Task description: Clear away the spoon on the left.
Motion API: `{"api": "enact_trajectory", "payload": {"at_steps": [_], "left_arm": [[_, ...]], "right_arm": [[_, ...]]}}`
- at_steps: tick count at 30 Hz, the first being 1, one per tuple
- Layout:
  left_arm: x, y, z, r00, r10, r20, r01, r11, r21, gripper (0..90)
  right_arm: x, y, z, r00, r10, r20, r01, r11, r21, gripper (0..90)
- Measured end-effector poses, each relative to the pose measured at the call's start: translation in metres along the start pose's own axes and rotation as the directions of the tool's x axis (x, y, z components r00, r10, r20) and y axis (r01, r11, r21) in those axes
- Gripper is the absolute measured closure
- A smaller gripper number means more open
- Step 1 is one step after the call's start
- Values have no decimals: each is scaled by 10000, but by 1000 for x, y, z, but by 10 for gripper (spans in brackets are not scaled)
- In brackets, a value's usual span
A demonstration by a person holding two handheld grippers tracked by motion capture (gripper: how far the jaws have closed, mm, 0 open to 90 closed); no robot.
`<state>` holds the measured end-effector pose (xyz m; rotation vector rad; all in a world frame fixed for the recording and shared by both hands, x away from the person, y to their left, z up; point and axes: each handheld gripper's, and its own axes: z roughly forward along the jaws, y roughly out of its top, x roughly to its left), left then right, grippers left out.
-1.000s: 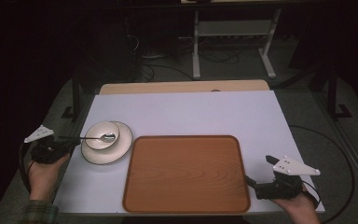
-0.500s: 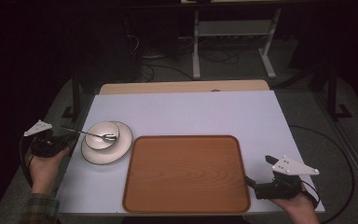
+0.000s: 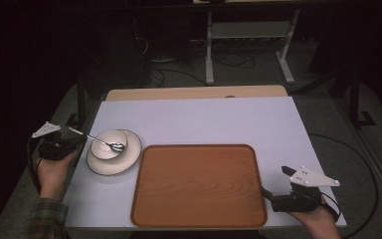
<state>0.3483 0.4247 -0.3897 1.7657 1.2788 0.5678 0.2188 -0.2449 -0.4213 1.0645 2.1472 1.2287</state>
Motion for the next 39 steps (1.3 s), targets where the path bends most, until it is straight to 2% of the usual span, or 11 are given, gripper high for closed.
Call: {"api": "enact_trajectory", "payload": {"at_steps": [9, 14, 19, 25, 28, 32, 39], "left_arm": [[0, 8, 10, 10000, -43, -42, 42, 9999, -102, 896], [-2, 10, 16, 9999, 80, -62, -80, 10000, -20, 896], [-5, 9, 13, 10000, 49, 21, -49, 10000, 13, 879], [-10, 6, 3, 9997, -155, -212, 158, 9998, 150, 687], [-11, 5, 1, 9988, -351, -349, 357, 9992, 164, 524], [-12, 5, 4, 9980, -579, -253, 586, 9979, 262, 350], [-12, 6, 23, 9967, -792, -152, 797, 9961, 375, 232]], "right_arm": [[0, 0, 0, 10000, 0, 24, 0, 10000, 0, 23], [0, 0, 0, 10000, -2, 33, 2, 10000, 11, 23], [-1, 0, -1, 10000, 23, 56, -23, 10000, 11, 23], [-1, 0, -2, 10000, 8, 64, -7, 10000, -35, 23], [-1, 0, -3, 10000, 22, 67, -22, 10000, -48, 23], [-1, 0, -3, 10000, 16, 71, -15, 10000, -73, 23], [0, 0, -2, 10000, -15, 60, 15, 10000, -56, 23]]}}
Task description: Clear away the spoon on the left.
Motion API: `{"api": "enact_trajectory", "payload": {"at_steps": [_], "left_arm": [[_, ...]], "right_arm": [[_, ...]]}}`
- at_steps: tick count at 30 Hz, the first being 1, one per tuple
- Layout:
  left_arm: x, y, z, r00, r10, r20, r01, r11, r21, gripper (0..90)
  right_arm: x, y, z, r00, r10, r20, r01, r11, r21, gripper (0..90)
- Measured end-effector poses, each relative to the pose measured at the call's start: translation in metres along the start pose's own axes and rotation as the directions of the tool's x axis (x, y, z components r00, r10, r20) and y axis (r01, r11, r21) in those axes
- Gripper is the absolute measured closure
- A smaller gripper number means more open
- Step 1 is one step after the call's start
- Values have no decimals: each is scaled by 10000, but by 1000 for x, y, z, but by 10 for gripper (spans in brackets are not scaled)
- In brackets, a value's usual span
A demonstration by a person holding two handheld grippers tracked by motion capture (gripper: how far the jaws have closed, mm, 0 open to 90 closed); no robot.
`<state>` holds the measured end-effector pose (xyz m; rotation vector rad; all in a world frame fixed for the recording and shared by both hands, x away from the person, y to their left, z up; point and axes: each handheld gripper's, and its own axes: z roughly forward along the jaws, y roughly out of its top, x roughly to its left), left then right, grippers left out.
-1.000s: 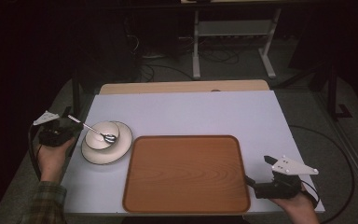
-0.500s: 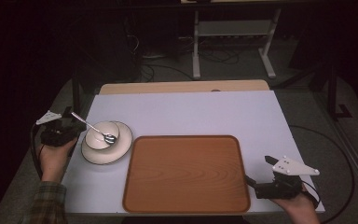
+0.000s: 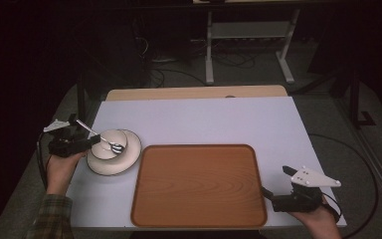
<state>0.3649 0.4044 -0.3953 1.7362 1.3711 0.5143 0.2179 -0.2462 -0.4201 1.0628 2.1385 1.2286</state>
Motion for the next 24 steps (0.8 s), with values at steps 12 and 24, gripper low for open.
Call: {"api": "enact_trajectory", "payload": {"at_steps": [12, 24], "left_arm": [[3, 4, 18, 9999, -158, -36, 158, 9997, -204, 329], [7, 1, 16, 9990, -389, 197, 397, 9984, -401, 569]], "right_arm": [[-1, 0, 0, 10000, 15, -30, -15, 10000, 3, 23], [-1, 0, 0, 10000, 5, -32, -5, 10000, 11, 23]]}}
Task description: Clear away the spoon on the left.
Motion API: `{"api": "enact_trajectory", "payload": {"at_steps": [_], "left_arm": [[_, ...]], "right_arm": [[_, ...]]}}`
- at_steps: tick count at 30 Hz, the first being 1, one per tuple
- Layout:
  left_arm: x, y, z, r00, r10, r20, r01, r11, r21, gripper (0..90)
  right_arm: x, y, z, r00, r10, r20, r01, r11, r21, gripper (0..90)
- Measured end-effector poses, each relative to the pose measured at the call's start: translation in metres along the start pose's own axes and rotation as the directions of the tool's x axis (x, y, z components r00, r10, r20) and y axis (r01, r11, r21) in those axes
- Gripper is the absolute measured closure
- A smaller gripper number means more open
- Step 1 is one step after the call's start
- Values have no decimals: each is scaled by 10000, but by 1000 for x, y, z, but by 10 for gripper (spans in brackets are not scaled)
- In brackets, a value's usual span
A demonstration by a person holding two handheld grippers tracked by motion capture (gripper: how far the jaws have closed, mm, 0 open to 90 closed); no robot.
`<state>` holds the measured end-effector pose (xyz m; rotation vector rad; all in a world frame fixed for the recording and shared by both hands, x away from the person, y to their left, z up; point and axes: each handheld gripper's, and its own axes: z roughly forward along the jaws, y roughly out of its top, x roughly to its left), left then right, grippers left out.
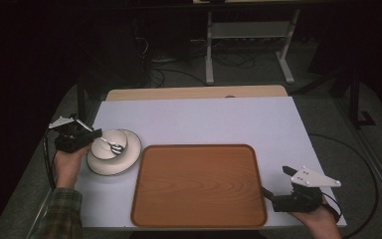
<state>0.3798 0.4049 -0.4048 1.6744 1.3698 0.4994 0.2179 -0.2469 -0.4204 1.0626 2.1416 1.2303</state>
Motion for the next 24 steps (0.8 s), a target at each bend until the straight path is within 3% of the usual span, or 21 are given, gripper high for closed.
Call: {"api": "enact_trajectory", "payload": {"at_steps": [9, 24], "left_arm": [[0, -1, -2, 9996, -127, 259, 128, 9999, -37, 657], [-2, 1, -9, 9994, 111, 317, -102, 9995, -287, 769]], "right_arm": [[0, 0, 0, 10000, 11, 18, -11, 10000, -2, 24], [-1, 0, -1, 10000, 9, 42, -9, 10000, -25, 24]]}}
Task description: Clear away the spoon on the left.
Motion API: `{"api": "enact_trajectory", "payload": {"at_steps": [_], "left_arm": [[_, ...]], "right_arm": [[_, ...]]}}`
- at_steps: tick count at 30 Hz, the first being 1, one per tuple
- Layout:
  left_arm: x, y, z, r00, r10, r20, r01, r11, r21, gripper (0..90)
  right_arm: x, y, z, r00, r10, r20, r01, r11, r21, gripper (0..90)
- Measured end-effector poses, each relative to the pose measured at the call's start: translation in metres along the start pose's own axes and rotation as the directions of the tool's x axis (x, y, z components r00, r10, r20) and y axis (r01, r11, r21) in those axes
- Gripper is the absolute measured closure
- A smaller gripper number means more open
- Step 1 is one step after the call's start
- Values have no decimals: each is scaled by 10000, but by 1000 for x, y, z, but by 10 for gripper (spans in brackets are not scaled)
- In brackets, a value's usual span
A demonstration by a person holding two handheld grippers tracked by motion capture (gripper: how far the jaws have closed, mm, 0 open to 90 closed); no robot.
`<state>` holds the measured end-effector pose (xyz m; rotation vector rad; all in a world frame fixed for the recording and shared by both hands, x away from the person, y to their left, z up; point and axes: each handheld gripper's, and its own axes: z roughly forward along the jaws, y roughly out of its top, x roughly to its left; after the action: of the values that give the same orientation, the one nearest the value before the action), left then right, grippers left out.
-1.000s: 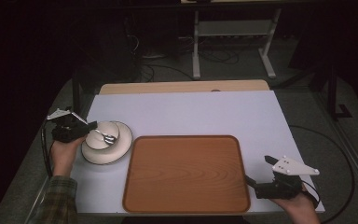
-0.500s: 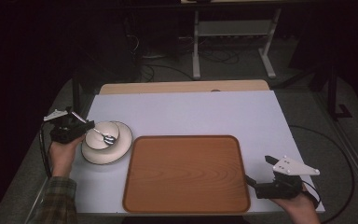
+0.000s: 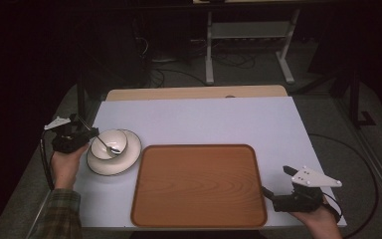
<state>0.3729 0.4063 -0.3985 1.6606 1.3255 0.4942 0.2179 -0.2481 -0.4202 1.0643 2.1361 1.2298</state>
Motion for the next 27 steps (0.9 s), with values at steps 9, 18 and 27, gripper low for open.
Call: {"api": "enact_trajectory", "payload": {"at_steps": [9, 18, 27], "left_arm": [[-8, 7, -8, 9987, 214, 460, -204, 9995, -233, 817], [-17, 14, -13, 9955, 479, 814, -446, 9981, -414, 865], [-20, 18, -17, 9940, 677, 854, -627, 9962, -601, 885]], "right_arm": [[0, 0, 0, 10000, 7, -3, -7, 10000, 7, 24], [0, 0, 0, 10000, -5, -5, 5, 10000, 20, 24], [0, 0, 0, 10000, -2, -3, 2, 10000, 14, 24]]}}
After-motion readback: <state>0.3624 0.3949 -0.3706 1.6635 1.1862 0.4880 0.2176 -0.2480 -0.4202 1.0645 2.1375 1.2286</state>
